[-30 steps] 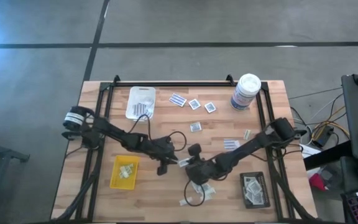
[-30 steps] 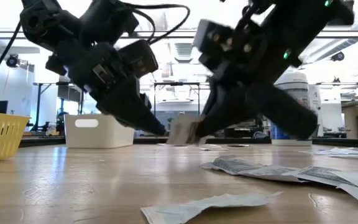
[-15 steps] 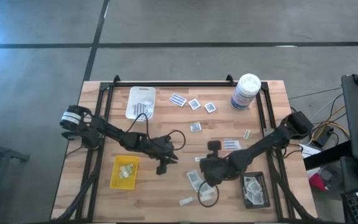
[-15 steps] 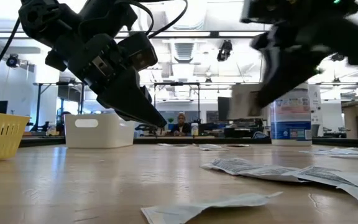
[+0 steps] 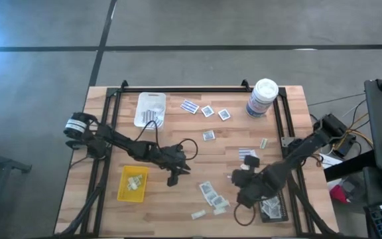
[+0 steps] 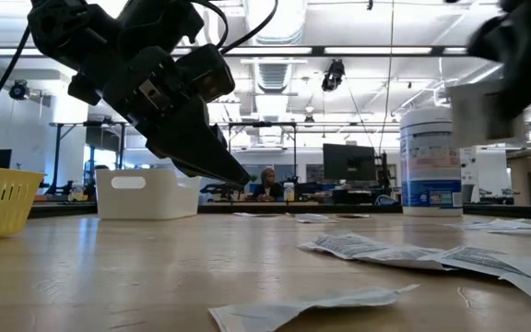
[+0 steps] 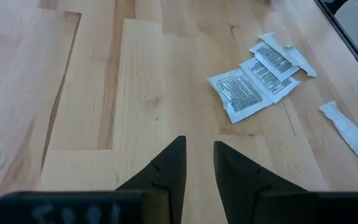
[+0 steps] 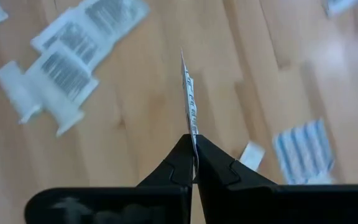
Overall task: Pick & Place First Aid Supplies
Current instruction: Put the towelette pack into the black bin
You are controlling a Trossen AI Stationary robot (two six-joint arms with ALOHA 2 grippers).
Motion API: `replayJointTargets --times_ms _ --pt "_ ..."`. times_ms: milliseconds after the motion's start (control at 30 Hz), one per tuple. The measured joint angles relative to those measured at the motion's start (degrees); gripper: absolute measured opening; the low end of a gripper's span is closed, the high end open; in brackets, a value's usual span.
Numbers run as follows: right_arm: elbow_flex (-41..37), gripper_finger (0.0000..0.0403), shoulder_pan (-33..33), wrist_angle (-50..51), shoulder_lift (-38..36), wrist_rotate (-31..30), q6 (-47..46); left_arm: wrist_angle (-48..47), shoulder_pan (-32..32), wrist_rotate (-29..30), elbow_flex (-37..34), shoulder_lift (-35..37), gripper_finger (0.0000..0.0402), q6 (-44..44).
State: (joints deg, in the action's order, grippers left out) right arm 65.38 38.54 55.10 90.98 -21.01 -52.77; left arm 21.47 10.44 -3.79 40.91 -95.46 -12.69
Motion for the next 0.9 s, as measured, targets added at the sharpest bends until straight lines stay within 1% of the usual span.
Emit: replayJointTargets --times_ms 133,367,533,900 --pt "0.0 0.0008 3.3 2.1 -1.0 4.1 -6.2 0.0 0.0 0.0 0.0 0.0 0.0092 0.0" --pt "0.0 0.0008 8.7 1.9 -1.7 7.8 -13.7 0.0 0.0 0.0 0.0 0.0 0.0092 0.1" --pt "0.0 0.0008 12.2 1.9 -1.8 9.5 -18.9 0.0 0.0 0.0 0.0 0.0 0.0092 0.1" --pt "0.0 0.0008 19.9 3.8 -1.8 9.7 -32.8 0.2 0.0 0.0 0.0 0.0 0.0092 0.1"
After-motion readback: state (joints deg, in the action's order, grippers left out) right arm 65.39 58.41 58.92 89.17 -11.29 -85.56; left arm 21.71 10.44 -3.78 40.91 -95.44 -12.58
